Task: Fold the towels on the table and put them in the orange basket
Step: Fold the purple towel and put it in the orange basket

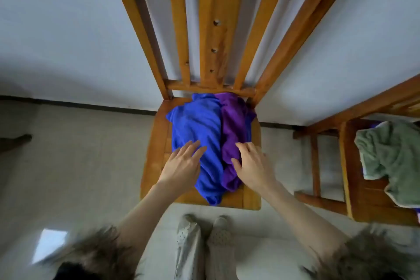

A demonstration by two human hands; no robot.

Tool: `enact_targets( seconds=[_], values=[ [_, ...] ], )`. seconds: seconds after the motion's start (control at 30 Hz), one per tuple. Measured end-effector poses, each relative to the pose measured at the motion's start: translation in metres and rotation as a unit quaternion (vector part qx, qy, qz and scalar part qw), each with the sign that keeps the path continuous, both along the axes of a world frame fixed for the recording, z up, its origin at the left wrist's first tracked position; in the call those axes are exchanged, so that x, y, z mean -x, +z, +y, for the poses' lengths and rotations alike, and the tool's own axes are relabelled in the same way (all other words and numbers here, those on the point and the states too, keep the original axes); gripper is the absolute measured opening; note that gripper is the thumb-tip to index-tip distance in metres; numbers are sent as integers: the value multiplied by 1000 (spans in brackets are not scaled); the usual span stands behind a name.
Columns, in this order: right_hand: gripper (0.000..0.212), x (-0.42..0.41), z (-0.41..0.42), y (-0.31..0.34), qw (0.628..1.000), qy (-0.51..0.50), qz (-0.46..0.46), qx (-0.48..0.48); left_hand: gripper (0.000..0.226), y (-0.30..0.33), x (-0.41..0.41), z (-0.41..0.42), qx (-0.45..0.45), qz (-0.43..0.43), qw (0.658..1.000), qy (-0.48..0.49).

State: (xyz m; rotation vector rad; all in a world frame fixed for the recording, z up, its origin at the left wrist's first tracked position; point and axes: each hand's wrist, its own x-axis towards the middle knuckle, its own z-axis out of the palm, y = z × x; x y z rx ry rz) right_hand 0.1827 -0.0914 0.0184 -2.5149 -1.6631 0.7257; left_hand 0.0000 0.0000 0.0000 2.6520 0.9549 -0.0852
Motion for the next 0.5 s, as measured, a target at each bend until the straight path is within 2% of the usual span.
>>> enact_targets(
  seconds=[0.13,0.2,0.3,0.5],
  values=[
    [57,4,-3,-54,994,-98,19,41,55,-52,-10,-8,-22,15,998,-55],
    [52,4,-5,-72,991,-126,32,43,56,-67,-13,-13,-14,38,997,-69],
    [30,2,-2,-84,985,-168,49,6,61,-81,-10,-13,15,77,994,-78],
    [24,-4,3,-50,947,-253,170,-106,54,-64,-13,-8,109,129,985,-45]
  ],
)
